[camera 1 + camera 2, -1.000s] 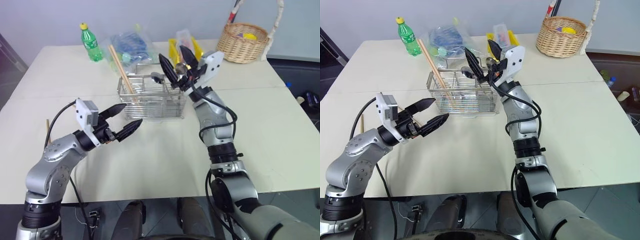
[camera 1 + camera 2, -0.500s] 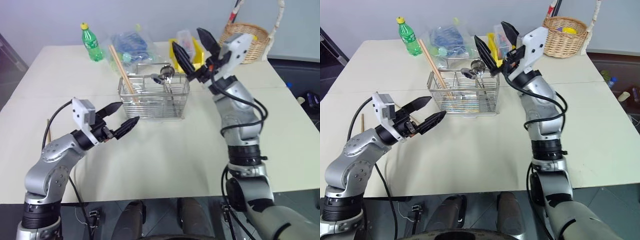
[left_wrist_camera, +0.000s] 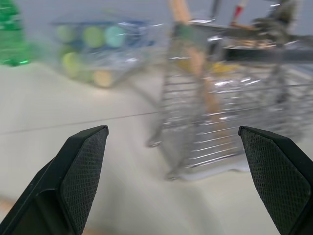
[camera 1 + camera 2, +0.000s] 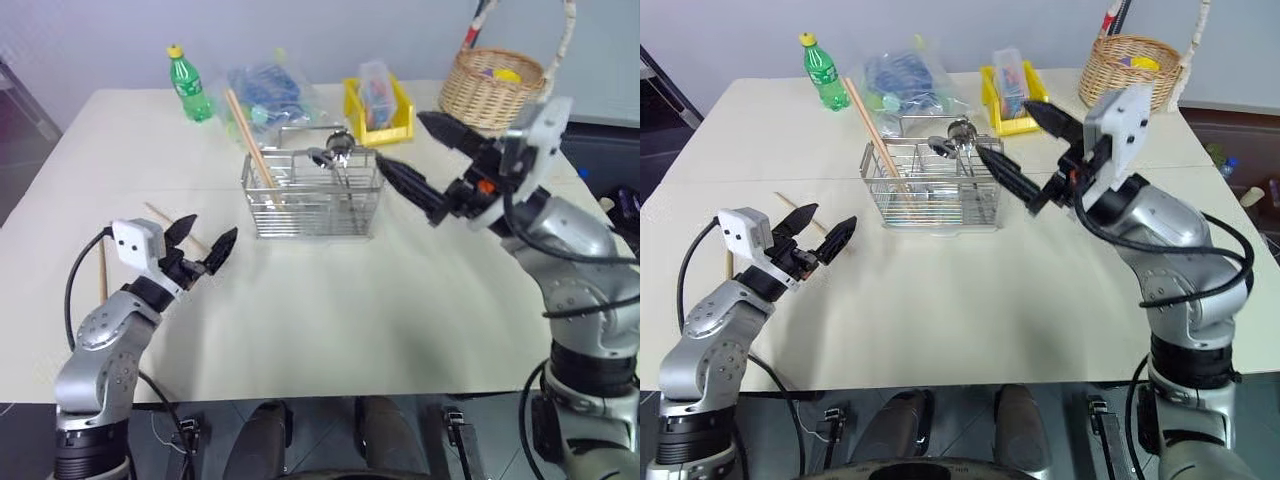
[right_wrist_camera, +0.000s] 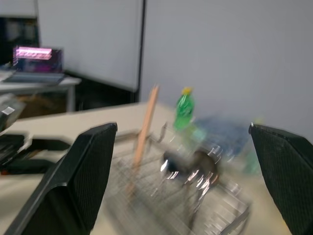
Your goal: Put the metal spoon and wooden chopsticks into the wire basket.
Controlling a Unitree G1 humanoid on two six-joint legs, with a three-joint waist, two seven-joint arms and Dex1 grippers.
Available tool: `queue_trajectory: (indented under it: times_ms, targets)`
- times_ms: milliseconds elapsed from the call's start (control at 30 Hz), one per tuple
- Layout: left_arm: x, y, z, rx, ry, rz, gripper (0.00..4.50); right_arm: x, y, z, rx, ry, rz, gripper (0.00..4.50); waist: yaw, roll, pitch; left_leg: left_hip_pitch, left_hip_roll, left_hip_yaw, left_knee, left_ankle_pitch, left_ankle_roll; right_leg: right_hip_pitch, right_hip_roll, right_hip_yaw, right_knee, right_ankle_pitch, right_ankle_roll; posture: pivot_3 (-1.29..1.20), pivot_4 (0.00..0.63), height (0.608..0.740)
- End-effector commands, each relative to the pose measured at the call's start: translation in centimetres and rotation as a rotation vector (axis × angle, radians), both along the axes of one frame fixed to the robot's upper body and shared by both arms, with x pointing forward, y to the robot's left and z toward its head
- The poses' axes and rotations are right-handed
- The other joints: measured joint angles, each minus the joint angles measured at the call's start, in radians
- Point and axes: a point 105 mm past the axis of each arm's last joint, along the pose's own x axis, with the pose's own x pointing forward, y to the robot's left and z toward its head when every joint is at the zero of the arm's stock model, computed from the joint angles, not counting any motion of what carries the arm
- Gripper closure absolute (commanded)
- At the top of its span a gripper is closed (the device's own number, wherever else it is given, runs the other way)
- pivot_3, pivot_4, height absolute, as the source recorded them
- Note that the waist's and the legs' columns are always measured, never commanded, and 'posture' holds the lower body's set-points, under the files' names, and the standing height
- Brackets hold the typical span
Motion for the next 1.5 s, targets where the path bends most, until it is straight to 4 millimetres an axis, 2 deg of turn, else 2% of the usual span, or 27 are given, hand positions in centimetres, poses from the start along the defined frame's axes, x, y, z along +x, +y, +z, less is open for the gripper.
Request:
queue_trajectory:
  times_ms: [33,167,300,400,600,833,933,1200,1267,1367,1500]
  targets:
    - [-0.1,0.7,-0.3,0.016,-0.02,0.069,0.0,-1.7,-0.6,-0.4,-0.027,-0.026,0.017,0.08,0.004,0.0,0.0,-0.001,0.0,0.0,0.0,0.0,0.0,0.0,0.0,0.0,-0.001,0.0,0.0,0.0,0.15,0.74]
    - [0.0,1.1,-1.4,0.017,0.001,0.094,0.0,-3.3,-1.4,-3.1,-0.087,0.027,0.033,0.08,0.011,0.0,0.0,-0.004,-0.001,0.0,0.001,0.0,0.0,-0.001,-0.001,0.0,-0.002,0.0,0.0,0.0,0.15,0.74]
    - [0.6,1.6,-1.9,0.023,0.008,0.13,0.0,-4.3,-2.4,-4.4,-0.136,0.064,0.038,0.08,0.013,0.0,0.0,-0.003,-0.001,0.001,0.002,0.0,0.001,-0.001,-0.001,0.0,-0.002,0.0,0.0,0.0,0.15,0.74]
    - [0.9,1.6,-2.4,0.027,0.017,0.141,0.0,-4.8,-2.8,-4.7,-0.157,0.071,0.04,0.08,0.015,0.0,0.0,-0.002,0.0,0.001,0.002,0.0,0.001,0.0,0.0,-0.001,-0.002,0.0,0.0,0.0,0.15,0.74]
    - [1.4,0.3,-3.2,0.038,0.017,0.146,0.0,-5.5,-2.7,-5.5,-0.162,0.068,0.034,0.08,0.026,-0.001,0.0,-0.003,0.0,0.001,0.002,0.0,0.001,0.0,0.0,-0.001,-0.002,0.0,0.0,0.0,0.15,0.74]
    - [2.5,1.0,-3.9,0.021,0.015,0.251,0.0,-5.6,-2.6,-7.7,-0.13,0.097,-0.003,0.08,0.025,-0.002,-0.001,-0.003,0.0,0.001,0.002,0.0,0.001,0.0,0.0,-0.001,-0.003,0.0,0.0,0.0,0.15,0.74]
    - [2.9,1.4,-3.4,0.013,0.01,0.295,0.0,-5.7,-2.6,-8.0,-0.128,0.103,-0.009,0.08,0.025,-0.002,-0.001,-0.003,0.0,0.001,0.002,0.0,0.0,0.0,0.0,-0.001,-0.003,0.0,0.001,0.0,0.15,0.74]
    - [4.7,2.1,1.3,-0.048,-0.016,0.408,0.0,-5.9,-2.7,-8.5,-0.136,0.115,-0.011,0.08,0.026,-0.002,-0.001,-0.002,0.0,0.001,0.002,0.0,0.0,0.0,0.0,-0.001,-0.002,0.001,0.002,0.0,0.15,0.74]
    - [5.4,2.9,2.1,-0.049,0.017,0.489,0.0,-5.8,-2.7,-8.6,-0.138,0.117,-0.011,0.08,0.025,-0.002,-0.001,-0.002,0.0,0.001,0.003,0.0,0.0,0.001,0.0,-0.001,-0.002,0.001,0.003,0.0,0.15,0.74]
    - [6.2,4.6,2.6,-0.087,0.1,0.642,0.0,-5.6,-2.7,-8.7,-0.138,0.12,-0.012,0.08,0.024,-0.003,0.0,-0.002,-0.001,0.0,0.003,0.0,0.0,0.001,0.0,-0.001,-0.002,0.001,0.003,0.0,0.15,0.74]
    - [7.1,4.5,2.5,-0.157,0.198,0.7,0.0,-5.5,-2.5,-9.0,-0.137,0.124,-0.011,0.08,0.025,-0.003,-0.001,-0.002,-0.001,0.0,0.003,0.0,0.0,0.001,0.0,-0.001,-0.002,0.002,0.004,0.0,0.15,0.74]
